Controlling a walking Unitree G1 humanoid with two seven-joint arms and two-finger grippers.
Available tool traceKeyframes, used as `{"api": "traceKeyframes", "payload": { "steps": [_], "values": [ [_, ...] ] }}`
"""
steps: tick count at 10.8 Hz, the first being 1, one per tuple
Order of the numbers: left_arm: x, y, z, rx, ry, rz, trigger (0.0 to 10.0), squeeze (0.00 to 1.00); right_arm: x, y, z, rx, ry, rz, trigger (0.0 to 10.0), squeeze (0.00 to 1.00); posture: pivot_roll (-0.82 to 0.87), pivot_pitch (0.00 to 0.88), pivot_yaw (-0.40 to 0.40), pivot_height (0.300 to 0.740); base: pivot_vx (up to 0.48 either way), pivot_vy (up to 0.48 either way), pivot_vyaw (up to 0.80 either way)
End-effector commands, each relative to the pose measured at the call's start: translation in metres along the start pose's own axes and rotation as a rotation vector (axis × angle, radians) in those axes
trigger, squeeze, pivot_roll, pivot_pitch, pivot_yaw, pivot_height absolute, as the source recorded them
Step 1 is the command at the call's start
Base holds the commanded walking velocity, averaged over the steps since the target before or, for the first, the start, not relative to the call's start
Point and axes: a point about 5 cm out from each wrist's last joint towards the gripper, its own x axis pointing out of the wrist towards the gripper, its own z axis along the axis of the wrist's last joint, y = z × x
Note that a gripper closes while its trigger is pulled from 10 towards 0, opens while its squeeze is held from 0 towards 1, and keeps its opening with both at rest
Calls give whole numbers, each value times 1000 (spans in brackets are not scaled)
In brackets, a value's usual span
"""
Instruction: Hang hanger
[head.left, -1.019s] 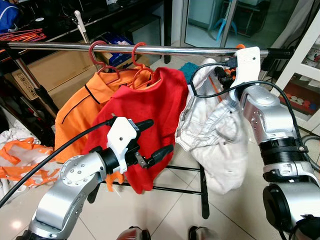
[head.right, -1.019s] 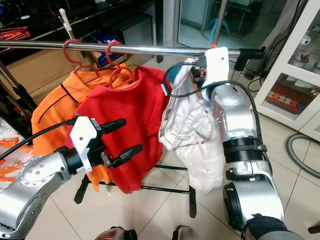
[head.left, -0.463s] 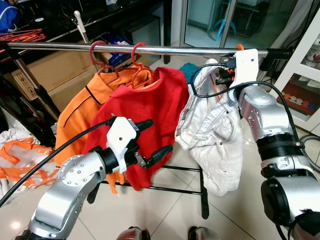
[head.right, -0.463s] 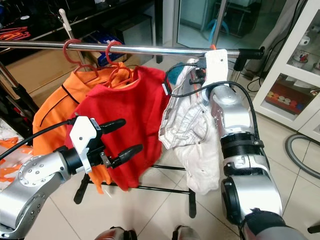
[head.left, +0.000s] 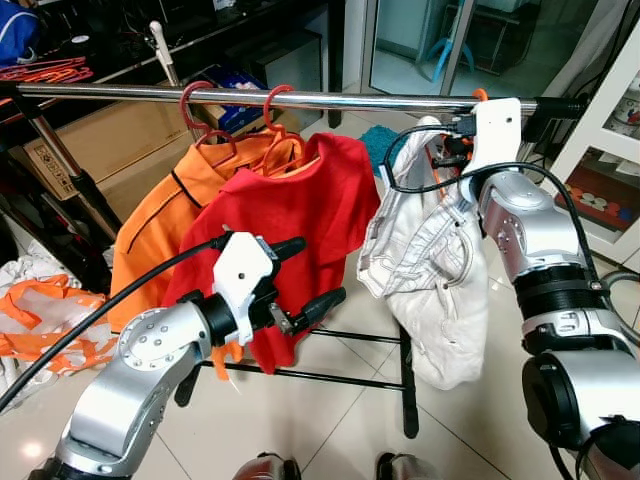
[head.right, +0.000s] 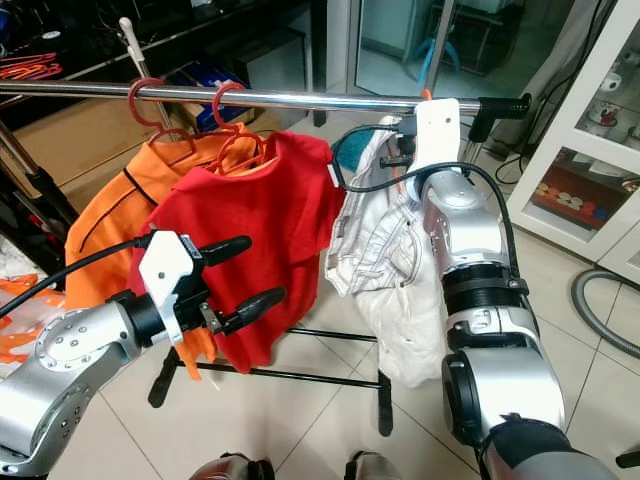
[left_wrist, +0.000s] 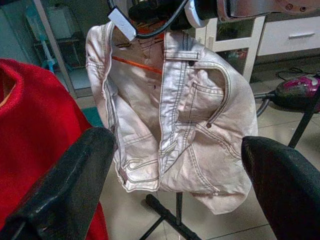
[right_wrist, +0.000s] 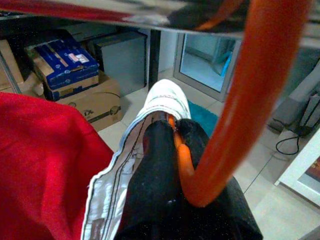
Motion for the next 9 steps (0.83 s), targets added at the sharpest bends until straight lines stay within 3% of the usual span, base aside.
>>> {"api": "traceKeyframes", "payload": {
  "steps": [1, 4, 8, 9],
  "values": [
    [-1, 2, 4, 22, -2, 6, 10000, 0, 1, 3, 9, 16, -36, 11, 0, 0, 0, 73, 66, 740, 0, 0, 0],
    [-1, 2, 6, 24, -11, 11, 10000, 0, -8, 6, 23, 11, -144, 81, 0, 0, 0, 70, 61, 740, 0, 0, 0],
    [1, 6, 5, 26, -16, 43, 10000, 0, -51, -8, 50, -51, -348, 135, 0, 0, -18, 71, 80, 740, 0, 0, 0],
    [4, 9, 7, 25, -22, 59, 10000, 0, -58, -7, 52, -70, -356, 161, 0, 0, -24, 72, 86, 740, 0, 0, 0]
  ]
}}
